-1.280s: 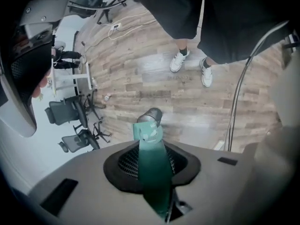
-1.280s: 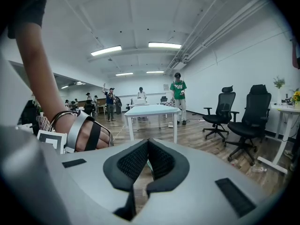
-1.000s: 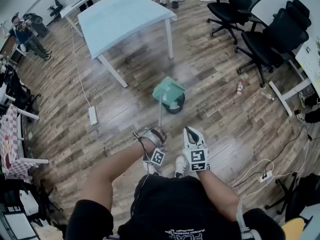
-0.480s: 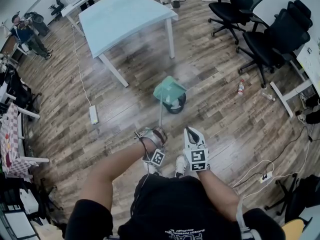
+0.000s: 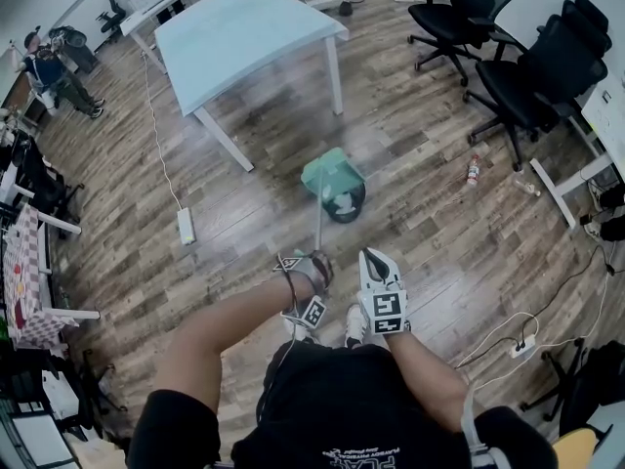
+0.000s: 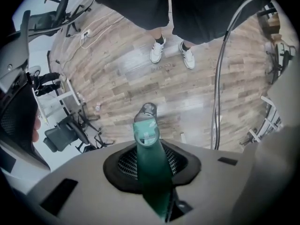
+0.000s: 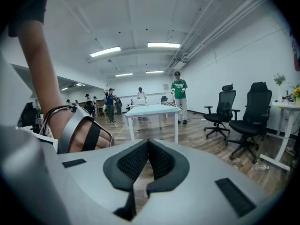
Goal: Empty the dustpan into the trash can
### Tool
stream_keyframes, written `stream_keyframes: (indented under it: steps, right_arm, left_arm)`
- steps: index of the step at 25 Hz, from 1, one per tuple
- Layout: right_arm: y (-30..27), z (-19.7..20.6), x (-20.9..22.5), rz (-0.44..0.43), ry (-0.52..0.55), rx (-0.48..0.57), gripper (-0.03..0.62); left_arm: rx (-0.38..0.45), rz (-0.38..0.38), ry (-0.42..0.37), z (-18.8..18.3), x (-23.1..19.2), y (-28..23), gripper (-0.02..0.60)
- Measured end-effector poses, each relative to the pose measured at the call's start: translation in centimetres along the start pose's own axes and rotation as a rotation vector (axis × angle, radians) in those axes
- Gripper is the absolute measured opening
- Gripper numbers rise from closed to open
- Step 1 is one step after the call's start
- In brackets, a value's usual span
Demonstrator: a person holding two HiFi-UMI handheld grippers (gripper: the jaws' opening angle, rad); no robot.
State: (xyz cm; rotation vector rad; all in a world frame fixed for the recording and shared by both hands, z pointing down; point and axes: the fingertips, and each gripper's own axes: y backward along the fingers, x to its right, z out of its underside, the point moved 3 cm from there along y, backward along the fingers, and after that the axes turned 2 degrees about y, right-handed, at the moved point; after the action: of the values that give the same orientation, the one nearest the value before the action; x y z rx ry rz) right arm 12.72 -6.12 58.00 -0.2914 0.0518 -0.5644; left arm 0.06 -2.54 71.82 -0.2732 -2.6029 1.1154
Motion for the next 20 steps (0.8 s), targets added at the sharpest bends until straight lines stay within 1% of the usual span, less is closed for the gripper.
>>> stream_keyframes:
  steps: [4, 7, 12, 16, 20]
  right_arm:
    - [0.1, 0.2, 0.4, 0.007, -0.002, -0.002, 0.025]
    - [0.1, 0.3, 0.5, 0.007, -0.006, -0.004, 0.025]
    - [-0.2, 0.0, 0.2, -0.001, -0.007, -0.001, 0.025]
    - [-0.3, 0.3, 0.1, -0.005, -0.006, -0.005, 0.025]
    - [-0.3, 0.4, 0.1, -0.007, -0.003, -0.01, 0.024]
  left_arm:
    - [0.0, -0.006, -0.026, -1.1, 0.4, -1.1, 0.104]
    - [-0.007, 0.013, -0.026, -0.1, 0.3, 0.0, 0.106]
    - [-0.002, 0.007, -0.024, -0.8, 0.7, -0.8, 0.107]
    - [0.014, 0.007, 0.034, -0.9, 0.5, -0.9, 0.106]
    - [0.027, 0.001, 0.135, -0.1, -0.1, -0.7, 0.105]
